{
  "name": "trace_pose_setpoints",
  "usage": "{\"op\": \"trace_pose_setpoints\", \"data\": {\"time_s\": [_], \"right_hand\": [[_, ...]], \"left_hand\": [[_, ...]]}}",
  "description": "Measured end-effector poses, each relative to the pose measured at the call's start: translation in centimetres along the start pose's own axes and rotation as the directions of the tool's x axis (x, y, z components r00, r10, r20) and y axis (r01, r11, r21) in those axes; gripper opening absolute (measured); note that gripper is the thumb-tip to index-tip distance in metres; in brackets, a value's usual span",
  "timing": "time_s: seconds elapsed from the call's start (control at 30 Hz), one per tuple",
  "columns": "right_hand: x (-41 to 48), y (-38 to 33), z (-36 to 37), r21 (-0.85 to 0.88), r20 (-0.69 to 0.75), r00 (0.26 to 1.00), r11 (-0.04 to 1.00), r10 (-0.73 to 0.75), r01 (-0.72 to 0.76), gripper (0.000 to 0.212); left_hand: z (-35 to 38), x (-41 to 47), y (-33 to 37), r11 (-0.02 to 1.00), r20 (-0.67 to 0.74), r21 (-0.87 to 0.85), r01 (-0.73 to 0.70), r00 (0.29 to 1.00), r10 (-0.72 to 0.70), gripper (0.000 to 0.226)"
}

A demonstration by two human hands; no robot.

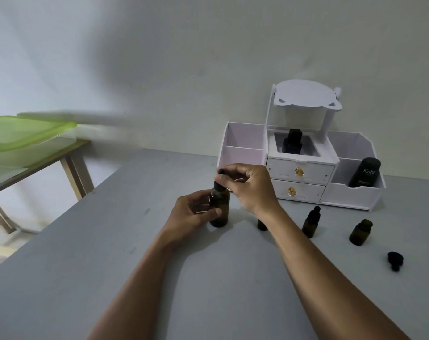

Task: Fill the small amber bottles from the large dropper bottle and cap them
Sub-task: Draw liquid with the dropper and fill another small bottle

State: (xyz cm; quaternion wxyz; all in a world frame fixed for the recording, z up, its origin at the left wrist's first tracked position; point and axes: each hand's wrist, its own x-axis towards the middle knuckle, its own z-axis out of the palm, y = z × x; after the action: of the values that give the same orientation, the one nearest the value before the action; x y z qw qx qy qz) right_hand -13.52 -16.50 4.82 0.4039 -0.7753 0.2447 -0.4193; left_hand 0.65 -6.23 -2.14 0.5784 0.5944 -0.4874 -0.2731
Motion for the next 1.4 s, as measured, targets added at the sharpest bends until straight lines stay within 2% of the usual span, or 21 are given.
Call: {"op": "trace_pose_setpoints", "data": {"time_s": [0.33, 0.73, 1.0, 1.1, 1.17, 1.23, 1.33, 1.4], "right_hand": [[0.2, -0.2, 0.8, -0.016, -0.065, 0.998, 1.0, 0.003, -0.004, 0.005], [0.1, -0.4, 0.7, -0.06, -0.075, 0.997, 0.998, -0.016, 0.011, 0.006], [0.5, -1.6, -0.3, 0.023, -0.081, 0.997, 1.0, -0.008, 0.01, 0.013], [1.2, -3.1, -1.2, 0.046, -0.086, 0.995, 0.997, -0.053, 0.057, 0.017], [1.8, -4.4, -2.0, 0.086, -0.097, 0.993, 0.994, -0.064, 0.073, 0.018], [2.1, -5.9, -2.9, 0.14, -0.126, 0.989, 0.985, -0.082, 0.1, 0.017], [2.3, -7.7, -4.8, 0.187, -0.201, 0.97, 0.967, -0.136, 0.174, 0.018], [2.0, -8.4, -6.4, 0.229, -0.241, 0.958, 0.95, -0.154, 0.21, 0.017]], "left_hand": [[0.0, -0.1, 0.0, 1.0, -0.006, 0.011, -0.001, 1.0, 0.001, 0.044], [0.0, -0.2, 0.2, 0.999, 0.002, 0.04, 0.003, 1.0, -0.003, 0.047], [0.2, -0.5, 0.6, 0.999, -0.012, 0.03, 0.022, 1.0, -0.022, 0.046], [0.1, -0.5, 0.5, 0.999, -0.013, 0.037, 0.017, 1.0, -0.016, 0.059], [0.3, -0.5, 0.7, 0.998, -0.08, 0.055, -0.022, 0.996, 0.026, 0.078], [0.7, -0.8, 1.2, 0.989, -0.243, 0.108, -0.1, 0.962, 0.123, 0.081], [1.6, -1.5, 2.6, 0.96, -0.469, 0.178, -0.218, 0.839, 0.277, 0.07], [2.7, -2.1, 4.0, 0.944, -0.552, 0.182, -0.275, 0.766, 0.329, 0.057]]}}
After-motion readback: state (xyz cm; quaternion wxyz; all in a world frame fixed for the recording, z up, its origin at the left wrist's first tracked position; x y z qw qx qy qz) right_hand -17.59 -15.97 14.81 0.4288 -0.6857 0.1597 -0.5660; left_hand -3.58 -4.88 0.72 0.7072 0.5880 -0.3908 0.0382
